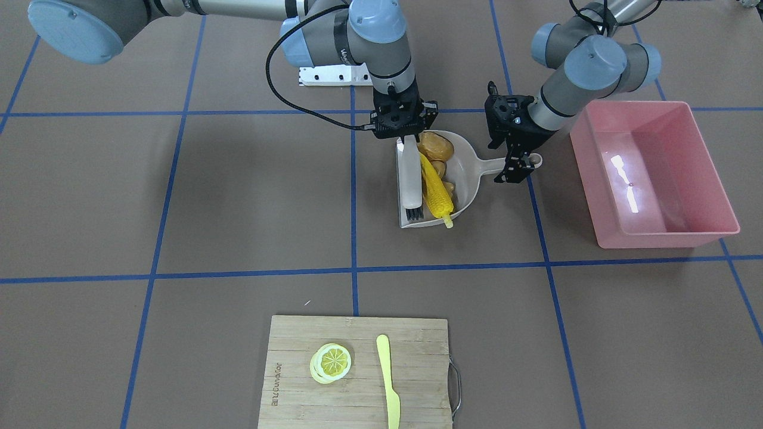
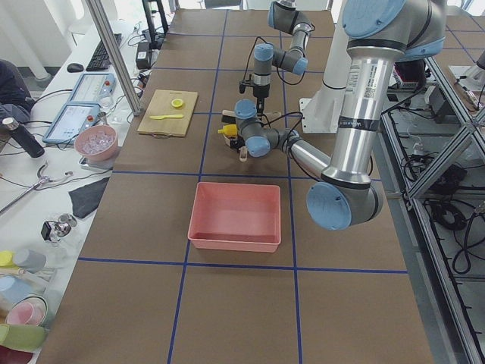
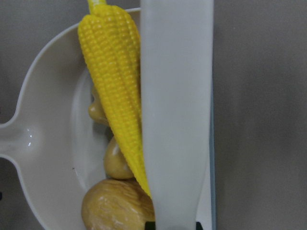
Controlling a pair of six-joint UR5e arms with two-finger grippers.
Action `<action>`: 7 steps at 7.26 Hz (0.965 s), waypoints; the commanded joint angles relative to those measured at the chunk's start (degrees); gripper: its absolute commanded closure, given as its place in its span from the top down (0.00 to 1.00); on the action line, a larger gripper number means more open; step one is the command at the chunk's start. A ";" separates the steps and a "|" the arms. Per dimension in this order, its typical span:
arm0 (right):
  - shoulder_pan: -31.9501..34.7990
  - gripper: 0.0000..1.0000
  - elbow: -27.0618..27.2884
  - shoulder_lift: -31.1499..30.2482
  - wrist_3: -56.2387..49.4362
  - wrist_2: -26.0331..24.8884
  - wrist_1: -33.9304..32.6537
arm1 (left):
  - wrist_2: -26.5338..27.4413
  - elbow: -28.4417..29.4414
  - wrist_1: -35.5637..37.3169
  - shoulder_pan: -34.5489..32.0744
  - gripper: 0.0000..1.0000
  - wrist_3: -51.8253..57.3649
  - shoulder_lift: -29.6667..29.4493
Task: Sweep and dump trash into bin
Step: 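Brush the items deeper into the dustpan with the right gripper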
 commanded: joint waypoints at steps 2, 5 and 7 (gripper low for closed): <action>0.03 0.00 0.48 -1.64 -0.66 0.03 0.09 | 0.09 0.46 0.12 0.00 0.88 0.07 0.00; 0.03 0.00 0.74 -2.88 -0.75 -0.23 0.18 | 0.09 0.46 0.12 0.00 0.88 0.07 0.00; 0.03 0.00 1.00 -3.23 -0.75 -0.23 0.18 | 0.09 0.37 0.12 0.00 0.88 0.07 0.00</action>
